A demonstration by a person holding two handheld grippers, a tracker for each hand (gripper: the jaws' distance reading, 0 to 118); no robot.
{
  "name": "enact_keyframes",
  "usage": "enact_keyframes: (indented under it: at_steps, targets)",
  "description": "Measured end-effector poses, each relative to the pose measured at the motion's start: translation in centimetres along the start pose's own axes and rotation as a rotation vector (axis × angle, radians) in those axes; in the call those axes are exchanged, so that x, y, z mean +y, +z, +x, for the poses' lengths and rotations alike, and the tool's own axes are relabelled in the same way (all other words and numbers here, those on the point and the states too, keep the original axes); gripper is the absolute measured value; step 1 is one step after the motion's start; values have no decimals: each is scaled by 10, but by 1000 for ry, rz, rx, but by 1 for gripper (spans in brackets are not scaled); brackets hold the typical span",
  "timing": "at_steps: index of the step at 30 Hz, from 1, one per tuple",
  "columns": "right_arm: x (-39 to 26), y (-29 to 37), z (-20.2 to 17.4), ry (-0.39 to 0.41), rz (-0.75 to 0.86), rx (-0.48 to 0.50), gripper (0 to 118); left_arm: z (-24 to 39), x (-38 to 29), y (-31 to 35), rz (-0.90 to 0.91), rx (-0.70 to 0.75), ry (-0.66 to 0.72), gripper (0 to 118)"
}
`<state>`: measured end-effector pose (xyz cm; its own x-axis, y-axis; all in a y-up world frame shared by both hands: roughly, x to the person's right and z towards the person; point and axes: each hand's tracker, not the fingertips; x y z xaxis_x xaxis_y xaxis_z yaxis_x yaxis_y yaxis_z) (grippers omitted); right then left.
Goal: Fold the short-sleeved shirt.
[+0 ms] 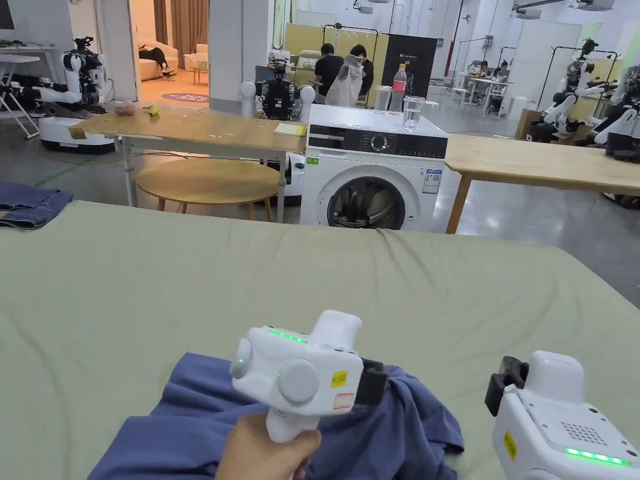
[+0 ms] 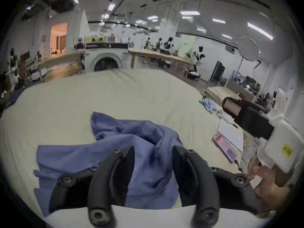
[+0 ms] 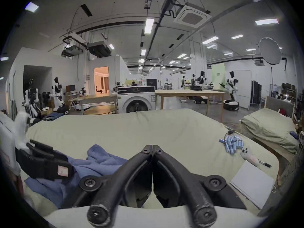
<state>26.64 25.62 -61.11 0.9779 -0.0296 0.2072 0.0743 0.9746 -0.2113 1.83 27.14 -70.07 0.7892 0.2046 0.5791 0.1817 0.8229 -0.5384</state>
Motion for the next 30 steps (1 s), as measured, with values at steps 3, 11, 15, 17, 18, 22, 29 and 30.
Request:
enact_keyframes:
  at_steps: [3, 11, 15, 17, 18, 22, 29, 30]
  targets:
    - [4, -2, -17, 7, 8, 36, 0, -12, 1, 31, 95, 98, -14, 3]
    - [5, -7, -54, -1, 8, 110, 0, -60, -14, 97, 152, 291, 33, 0]
    - [3, -9, -66, 4, 5, 133, 0, -91, -30, 133, 167, 430, 81, 0]
    - [2, -11, -70, 9, -2, 143, 0, -108, -40, 147, 165, 504, 140, 0]
    - [1, -12, -72, 9, -7, 149, 0, -119, -46, 155, 144, 514, 181, 0]
    - [-1, -14, -75, 15, -19, 158, 0, -160, -66, 170, 10, 460, 363, 0]
    - [-6, -16, -75, 26, -43, 162, 0, -196, -114, 159, -278, 419, 480, 55]
    - [-8, -16, -75, 27, -46, 161, 0, -192, -123, 156, -303, 448, 462, 56]
